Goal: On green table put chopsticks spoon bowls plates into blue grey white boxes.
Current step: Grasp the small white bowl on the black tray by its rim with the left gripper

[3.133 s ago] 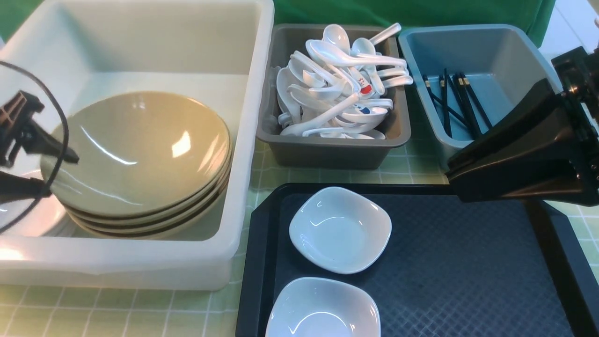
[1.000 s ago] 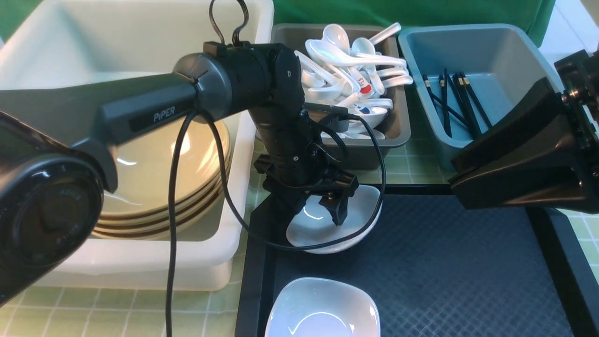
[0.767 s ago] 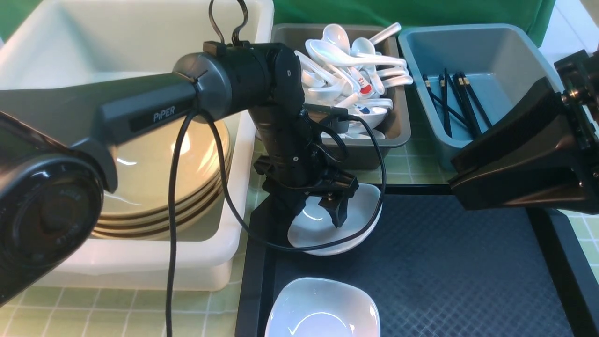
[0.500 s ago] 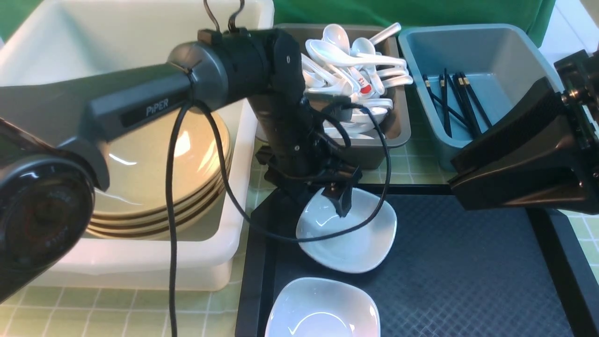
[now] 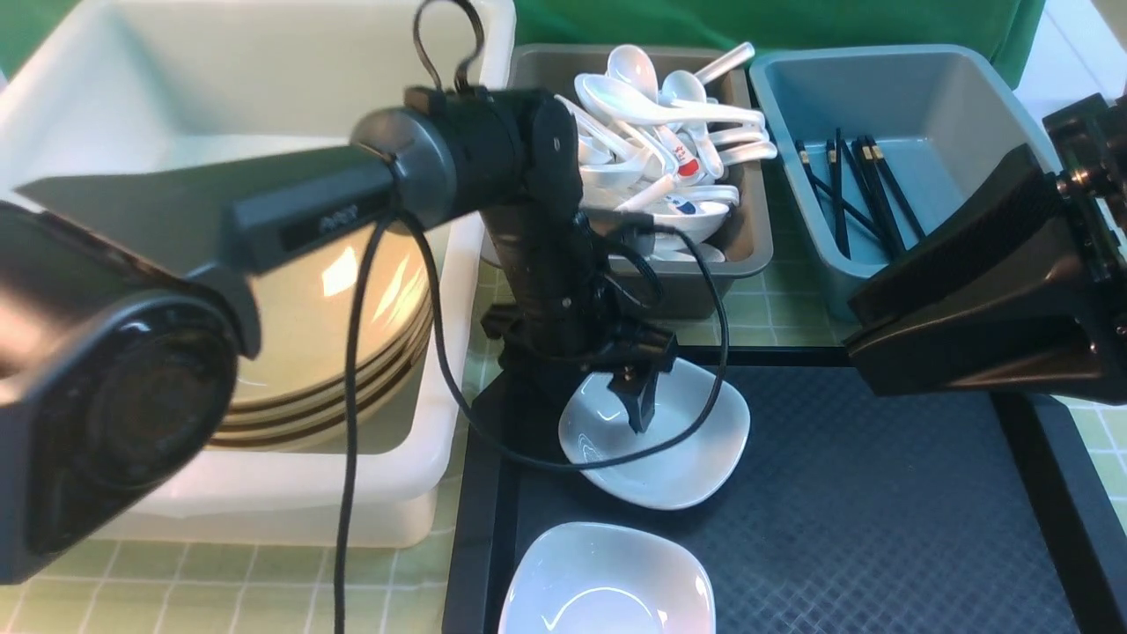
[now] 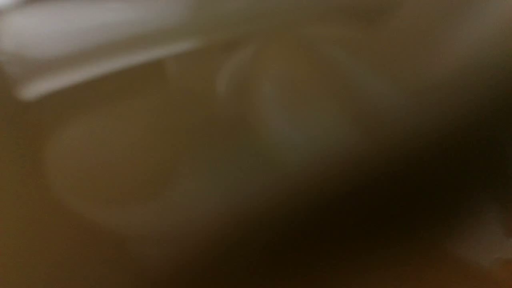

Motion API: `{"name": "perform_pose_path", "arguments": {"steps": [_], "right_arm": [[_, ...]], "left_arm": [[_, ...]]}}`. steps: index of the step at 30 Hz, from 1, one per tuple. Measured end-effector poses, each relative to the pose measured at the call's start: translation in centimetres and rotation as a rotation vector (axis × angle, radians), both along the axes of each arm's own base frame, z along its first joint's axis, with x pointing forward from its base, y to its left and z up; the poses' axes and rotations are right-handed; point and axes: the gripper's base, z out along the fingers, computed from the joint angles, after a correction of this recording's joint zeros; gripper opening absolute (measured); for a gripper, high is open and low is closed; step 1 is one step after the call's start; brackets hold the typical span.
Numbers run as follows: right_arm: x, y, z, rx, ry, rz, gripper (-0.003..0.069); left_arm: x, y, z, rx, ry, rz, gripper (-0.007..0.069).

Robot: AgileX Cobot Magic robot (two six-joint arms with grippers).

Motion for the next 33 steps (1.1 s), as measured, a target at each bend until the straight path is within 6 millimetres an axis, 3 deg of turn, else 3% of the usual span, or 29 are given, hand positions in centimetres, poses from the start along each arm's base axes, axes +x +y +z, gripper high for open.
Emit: {"name": "perform_pose_path", "arguments": {"steps": [2, 5, 8, 9, 11, 13, 19, 25, 28, 33], "right_arm": [[0.0, 0.0, 0.0, 0.000, 0.000, 0.000, 0.0236], [0.0, 0.0, 0.0, 0.000, 0.000, 0.000, 0.0236], [0.0, 0.0, 0.0, 0.000, 0.000, 0.000, 0.0236], [0.0, 0.0, 0.0, 0.000, 0.000, 0.000, 0.0236], [0.0, 0.0, 0.0, 0.000, 0.000, 0.000, 0.0236], [0.0, 0.0, 0.0, 0.000, 0.000, 0.000, 0.0236], [0.0, 0.0, 0.0, 0.001, 0.000, 0.000, 0.0236], [0.0, 0.1, 0.1, 0.016, 0.005, 0.003, 0.0236], [-0.1, 0.2, 0.3, 0.041, 0.004, 0.015, 0.0236], [-0.2, 0.4, 0.4, 0.059, -0.005, 0.030, 0.0236]], "left_arm": [[-0.2, -0.3, 0.0, -0.039, 0.024, -0.007, 0.0524], [-0.3, -0.7, -0.1, -0.076, 0.041, -0.020, 0.0415], [-0.4, -0.7, -0.1, -0.084, 0.049, -0.025, 0.0246], [-0.4, -0.7, -0.1, -0.083, 0.051, -0.026, 0.0221], [-0.4, -0.7, -0.1, -0.081, 0.057, -0.030, 0.0081], [-0.5, -0.7, 0.0, -0.092, 0.071, -0.026, 0.0030], [-1.1, -1.3, 1.2, -0.192, 0.112, -0.050, 0.0015], [-2.3, -1.3, 6.0, -0.302, 0.042, -0.104, 0.0015], [-3.1, -0.5, 9.7, -0.339, -0.030, -0.123, 0.0015], [-3.4, 2.3, 13.8, -0.373, -0.125, -0.087, 0.0015]]}}
